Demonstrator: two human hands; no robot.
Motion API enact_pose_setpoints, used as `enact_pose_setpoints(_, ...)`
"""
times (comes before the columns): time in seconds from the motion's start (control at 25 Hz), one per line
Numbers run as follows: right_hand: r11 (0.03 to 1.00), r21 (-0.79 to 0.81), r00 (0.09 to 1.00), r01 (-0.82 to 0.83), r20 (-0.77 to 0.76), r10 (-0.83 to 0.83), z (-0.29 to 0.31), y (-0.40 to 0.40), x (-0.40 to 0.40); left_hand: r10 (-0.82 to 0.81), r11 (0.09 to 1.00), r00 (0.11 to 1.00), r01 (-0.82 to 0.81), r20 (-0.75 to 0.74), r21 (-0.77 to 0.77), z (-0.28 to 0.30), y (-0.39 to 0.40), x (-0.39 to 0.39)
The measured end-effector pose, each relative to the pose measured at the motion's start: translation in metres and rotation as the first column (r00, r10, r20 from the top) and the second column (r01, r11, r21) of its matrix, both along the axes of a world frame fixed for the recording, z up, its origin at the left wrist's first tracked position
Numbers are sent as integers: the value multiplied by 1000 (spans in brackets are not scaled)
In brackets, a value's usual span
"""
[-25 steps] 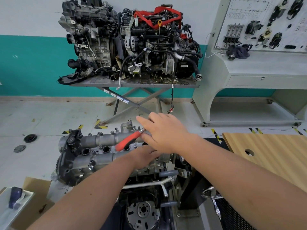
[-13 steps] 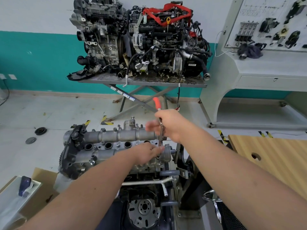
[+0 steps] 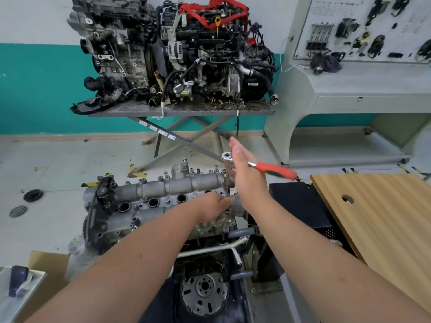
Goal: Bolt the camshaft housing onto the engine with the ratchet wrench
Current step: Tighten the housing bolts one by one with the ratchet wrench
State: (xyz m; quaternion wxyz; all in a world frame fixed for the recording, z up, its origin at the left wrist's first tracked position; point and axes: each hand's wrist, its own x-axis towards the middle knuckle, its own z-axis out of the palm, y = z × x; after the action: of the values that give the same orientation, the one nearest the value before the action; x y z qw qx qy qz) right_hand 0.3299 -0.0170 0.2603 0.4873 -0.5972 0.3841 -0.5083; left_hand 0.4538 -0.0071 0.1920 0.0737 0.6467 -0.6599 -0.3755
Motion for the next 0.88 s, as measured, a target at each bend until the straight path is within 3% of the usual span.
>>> enact_pose_setpoints(0.04,979,-199,994,36,-93,-56,-6,1,-1,-1,1000,1000,1,-2,7,0,-1,0)
enact_pose_setpoints(0.12,768,-639,938,48,-235,-254,-16,-7,-4,8,999,1000,-7,-25,39,0,-2,0)
enact_pose_setpoints(0.2,547,-833,828,-85,-364,-427,-11,-17,-5,25,999,997,-23,-75,26,-1,-2,-2)
enact_pose_setpoints(0.28,486,-824,663,-291,-540,-519,3,-22,-4,18,999,996,-21,-86,-33,-3,0,-2)
enact_pose_setpoints(0.36,513,-733,462,-446,-680,-569,17,-19,-6,18,1000,1000,-17,4,-4,-1,-1,-2)
enact_pose_setpoints(0.48,660,-528,193,-534,-836,-514,40,-16,-6,12,1000,999,-13,41,17,1,-4,-2)
enact_pose_setpoints(0.6,808,-312,71,-499,-944,-321,61,-26,1,14,1000,1000,-14,11,12,-1,-3,-2)
enact_pose_setpoints(0.64,881,-190,79,-434,-982,-173,68,-29,2,13,1000,1000,-13,10,6,-2,-3,-2)
enact_pose_setpoints(0.68,940,-53,201,-337,-979,17,73,-33,2,10,1000,1000,-10,8,-7,-3,-2,-2)
enact_pose_setpoints(0.72,962,137,430,-235,-873,229,73,-35,2,12,1000,1000,-12,8,-15,-2,-2,-1)
enact_pose_setpoints(0.76,924,338,688,-180,-628,364,70,-32,1,16,1000,1000,-15,6,-20,-2,-2,-1)
enact_pose_setpoints(0.8,848,499,871,-179,-320,372,65,-27,0,15,1000,1000,-15,5,-25,-3,-2,-1)
enact_pose_setpoints(0.84,785,582,958,-213,-35,286,59,-22,0,9,999,1000,-9,9,-35,-3,-2,-1)
enact_pose_setpoints(0.88,756,607,969,-245,180,169,51,-18,0,3,999,1000,-2,14,-44,-3,-2,-1)
